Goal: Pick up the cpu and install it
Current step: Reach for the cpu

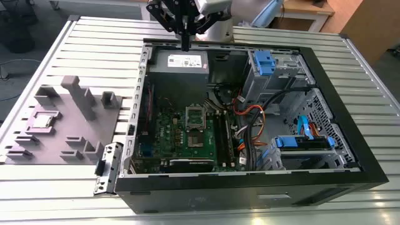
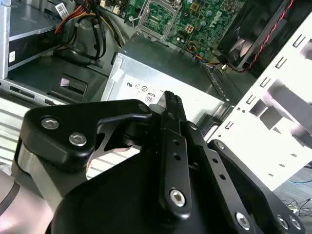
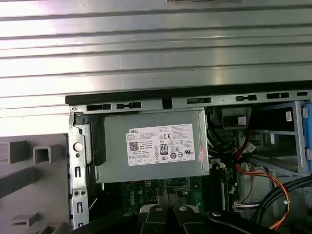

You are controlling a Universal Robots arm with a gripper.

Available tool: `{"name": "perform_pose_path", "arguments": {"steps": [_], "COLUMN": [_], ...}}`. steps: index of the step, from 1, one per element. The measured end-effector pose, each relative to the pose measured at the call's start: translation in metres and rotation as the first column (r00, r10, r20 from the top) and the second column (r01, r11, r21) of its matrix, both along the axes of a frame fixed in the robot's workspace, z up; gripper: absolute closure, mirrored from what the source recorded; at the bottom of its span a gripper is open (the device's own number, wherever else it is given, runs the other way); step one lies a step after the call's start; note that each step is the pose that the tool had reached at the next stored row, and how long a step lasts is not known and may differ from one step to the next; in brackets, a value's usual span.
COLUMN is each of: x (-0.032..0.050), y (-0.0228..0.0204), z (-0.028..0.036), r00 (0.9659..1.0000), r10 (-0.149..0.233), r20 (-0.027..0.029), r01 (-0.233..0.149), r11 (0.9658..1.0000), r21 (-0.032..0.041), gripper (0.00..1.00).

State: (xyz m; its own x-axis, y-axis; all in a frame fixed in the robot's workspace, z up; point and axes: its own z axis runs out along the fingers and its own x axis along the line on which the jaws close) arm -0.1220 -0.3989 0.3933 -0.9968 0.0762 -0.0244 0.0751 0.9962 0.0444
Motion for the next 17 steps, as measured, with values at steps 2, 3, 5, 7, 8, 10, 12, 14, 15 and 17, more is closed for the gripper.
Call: {"name": "perform_pose_path", "arguments": {"steps": [2, 3, 5, 7, 8, 10, 12, 14, 15, 17], "x": [0.0, -0.0004, -0.0004, -0.0009, -0.0013, -0.0018, -0.0026, -0.0037, -0.0042, -0.0057], "y": [0.0, 0.0, 0.0, 0.0, 0.0, 0.0, 0.0, 0.0, 0.0, 0.0], "z": [0.0, 0.0, 0.0, 0.0, 0.0, 0.0, -0.0001, -0.0001, 0.0, 0.0], "r00": [1.0, 1.0, 1.0, 1.0, 1.0, 1.0, 1.0, 1.0, 1.0, 1.0], "r10": [0.0, 0.0, 0.0, 0.0, 0.0, 0.0, 0.0, 0.0, 0.0, 0.0], "r20": [0.0, 0.0, 0.0, 0.0, 0.0, 0.0, 0.0, 0.0, 0.0, 0.0001], "r01": [0.0, 0.0, 0.0, 0.0, 0.0, 0.0, 0.0, 0.0, 0.0, 0.0], "r11": [1.0, 1.0, 1.0, 1.0, 1.0, 1.0, 1.0, 1.0, 1.0, 1.0], "r21": [0.0, 0.0, 0.0, 0.0, 0.0, 0.0, 0.0, 0.0, 0.0, 0.0], "gripper": [0.89, 0.89, 0.89, 0.89, 0.89, 0.89, 0.89, 0.89, 0.89, 0.89]}}
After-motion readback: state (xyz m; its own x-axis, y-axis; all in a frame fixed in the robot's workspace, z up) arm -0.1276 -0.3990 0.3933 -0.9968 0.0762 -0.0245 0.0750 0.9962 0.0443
